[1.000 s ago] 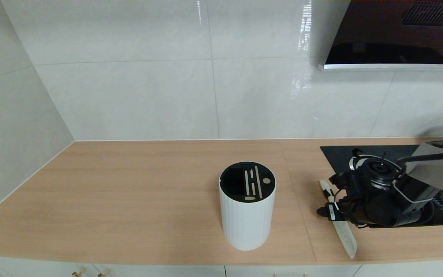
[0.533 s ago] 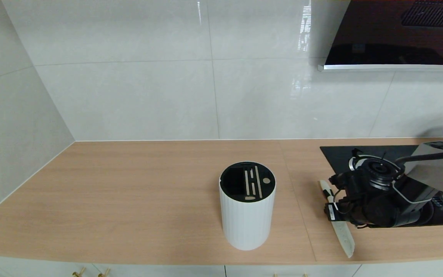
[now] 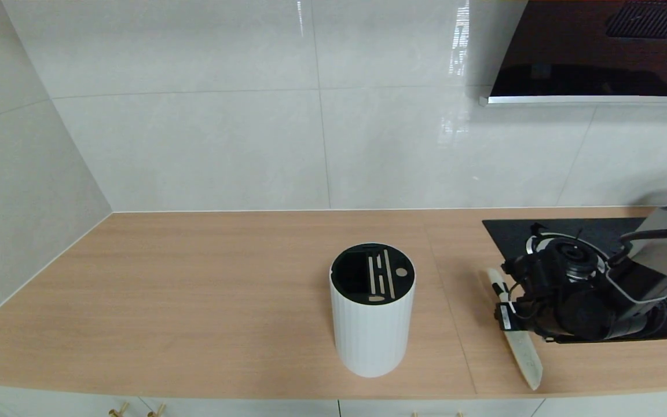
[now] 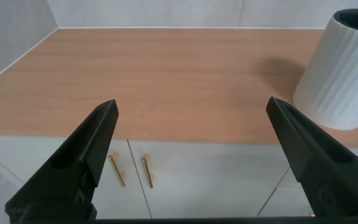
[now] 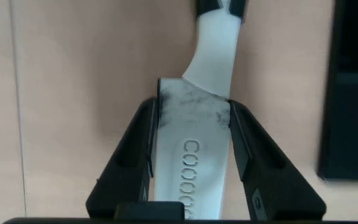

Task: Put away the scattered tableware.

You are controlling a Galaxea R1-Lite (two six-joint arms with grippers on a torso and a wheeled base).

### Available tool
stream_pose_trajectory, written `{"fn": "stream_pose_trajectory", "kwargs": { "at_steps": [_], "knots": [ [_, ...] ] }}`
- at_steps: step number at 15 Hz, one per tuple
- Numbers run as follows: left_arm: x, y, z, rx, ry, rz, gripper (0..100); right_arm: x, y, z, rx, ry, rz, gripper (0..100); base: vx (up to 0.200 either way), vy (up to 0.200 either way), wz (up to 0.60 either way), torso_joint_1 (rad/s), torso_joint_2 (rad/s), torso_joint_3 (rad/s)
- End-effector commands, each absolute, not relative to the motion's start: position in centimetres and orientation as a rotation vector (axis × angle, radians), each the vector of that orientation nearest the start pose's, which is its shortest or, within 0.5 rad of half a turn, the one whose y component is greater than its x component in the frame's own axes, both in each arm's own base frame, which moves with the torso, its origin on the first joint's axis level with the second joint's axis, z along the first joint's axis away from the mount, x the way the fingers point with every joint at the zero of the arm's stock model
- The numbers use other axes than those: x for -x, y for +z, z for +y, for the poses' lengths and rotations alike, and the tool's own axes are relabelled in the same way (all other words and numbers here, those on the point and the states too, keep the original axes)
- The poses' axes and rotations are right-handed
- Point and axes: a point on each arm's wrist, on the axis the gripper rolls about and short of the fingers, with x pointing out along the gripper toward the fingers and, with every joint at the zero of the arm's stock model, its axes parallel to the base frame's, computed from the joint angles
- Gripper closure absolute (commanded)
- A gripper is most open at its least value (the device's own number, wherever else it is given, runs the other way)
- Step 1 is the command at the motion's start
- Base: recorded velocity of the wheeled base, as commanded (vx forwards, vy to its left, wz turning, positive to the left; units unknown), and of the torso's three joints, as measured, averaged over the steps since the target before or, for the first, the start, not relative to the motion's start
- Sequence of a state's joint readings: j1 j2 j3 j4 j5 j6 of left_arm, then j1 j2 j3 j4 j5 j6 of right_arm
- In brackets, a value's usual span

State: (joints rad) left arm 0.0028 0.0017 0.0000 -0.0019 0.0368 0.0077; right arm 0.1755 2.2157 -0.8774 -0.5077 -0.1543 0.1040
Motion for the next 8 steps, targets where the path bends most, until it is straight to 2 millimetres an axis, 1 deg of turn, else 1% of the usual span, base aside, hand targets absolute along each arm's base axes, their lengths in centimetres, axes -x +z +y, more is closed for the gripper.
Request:
{"fn": "stream_pose_trajectory", "kwargs": {
  "at_steps": [1, 2, 3, 4, 5, 6, 7, 8],
  "knots": [
    [2.3, 7.8, 0.1, -0.015, 0.038, -0.01, 0, -34.7, 8.6, 5.9, 0.003, -0.014, 0.611, 100, 0.0, 0.0, 0.0, 0.0, 0.0, 0.0],
    [2.7, 9.0, 0.0, -0.015, 0.013, -0.057, 0, -34.4, 11.1, 5.8, -0.009, -0.01, 0.538, 100, 0.0, 0.0, 0.0, 0.0, 0.0, 0.0],
    [3.2, 10.8, -0.2, -0.017, -0.076, -0.082, 0, -34.1, 13.7, 5.9, -0.021, -0.002, 0.458, 100, 0.0, 0.0, 0.0, 0.0, 0.0, 0.0],
    [3.4, 12.5, -0.3, -0.013, -0.175, -0.07, 0, -33.6, 15.7, 6.2, -0.029, 0.011, 0.403, 100, 0.0, 0.0, 0.0, 0.0, 0.0, 0.0],
    [3.0, 15.3, -0.5, -0.008, -0.291, -0.028, 0, -32.6, 18.1, 6.9, -0.036, 0.042, 0.34, 100, 0.0, 0.0, 0.0, 0.0, 0.0, 0.0],
    [2.1, 17.5, -0.7, -0.002, -0.354, 0.004, 0, -31.7, 19.4, 7.4, -0.038, 0.063, 0.312, 100, 0.0, 0.0, 0.0, 0.0, 0.0, 0.0],
    [0.1, 20.6, -0.9, 0.009, -0.416, 0.049, 0, -30.4, 21.0, 8.3, -0.042, 0.106, 0.268, 100, 0.0, 0.0, 0.0, 0.0, 0.0, 0.0],
    [-1.9, 22.6, -1.0, 0.018, -0.441, 0.091, 0, -29.3, 22.2, 9.1, -0.047, 0.141, 0.231, 100, 0.0, 0.0, 0.0, 0.0, 0.0, 0.0]
  ]
}}
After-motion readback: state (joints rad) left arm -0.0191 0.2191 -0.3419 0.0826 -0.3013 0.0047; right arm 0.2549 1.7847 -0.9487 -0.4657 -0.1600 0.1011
